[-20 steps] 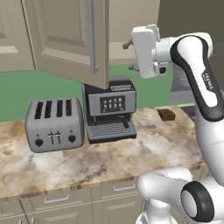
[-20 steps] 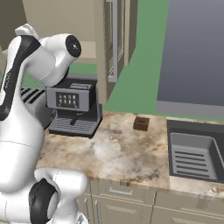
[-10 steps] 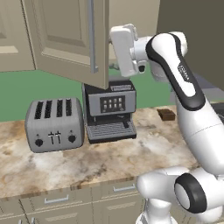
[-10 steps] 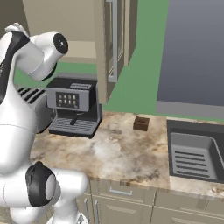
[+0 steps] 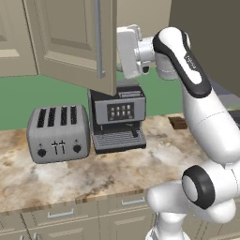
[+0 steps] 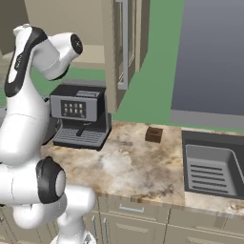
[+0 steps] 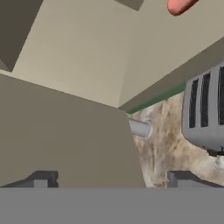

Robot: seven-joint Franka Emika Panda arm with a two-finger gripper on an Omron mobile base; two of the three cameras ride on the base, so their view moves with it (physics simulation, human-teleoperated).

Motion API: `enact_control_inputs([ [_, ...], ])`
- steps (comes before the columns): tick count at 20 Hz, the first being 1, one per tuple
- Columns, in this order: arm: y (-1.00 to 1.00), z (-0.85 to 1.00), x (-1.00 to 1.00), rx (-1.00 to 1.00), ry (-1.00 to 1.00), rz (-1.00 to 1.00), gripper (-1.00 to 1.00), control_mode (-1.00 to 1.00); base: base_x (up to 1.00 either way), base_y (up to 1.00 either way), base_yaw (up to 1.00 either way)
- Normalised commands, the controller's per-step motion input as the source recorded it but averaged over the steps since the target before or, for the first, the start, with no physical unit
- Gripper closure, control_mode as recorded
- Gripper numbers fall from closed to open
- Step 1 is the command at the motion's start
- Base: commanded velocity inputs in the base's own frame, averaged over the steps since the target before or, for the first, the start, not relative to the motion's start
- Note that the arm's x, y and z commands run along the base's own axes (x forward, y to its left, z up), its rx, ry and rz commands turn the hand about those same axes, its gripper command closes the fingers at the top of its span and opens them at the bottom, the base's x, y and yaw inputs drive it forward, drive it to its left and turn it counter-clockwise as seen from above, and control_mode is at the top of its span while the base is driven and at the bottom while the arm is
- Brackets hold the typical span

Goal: Open the cabinet. Pick the bar soap and place it next to the sink. Then close the cabinet.

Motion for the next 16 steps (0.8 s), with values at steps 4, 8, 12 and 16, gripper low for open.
enact_control_inputs([
  [4, 0.20, 0.18, -0.18, 0.01, 0.06, 0.33, -1.00, -1.00, 0.00, 0.00, 0.00],
  [8, 0.21, 0.05, -0.16, 0.01, 0.00, 0.24, -1.00, -1.00, 0.00, 0.00, 0.00],
  [12, 0.23, 0.00, -0.37, 0.00, 0.00, 0.11, -1.00, -1.00, 0.00, 0.00, 0.00],
  [16, 0.25, -0.02, -0.72, 0.00, -0.03, 0.06, -1.00, -1.00, 0.00, 0.00, 0.00],
])
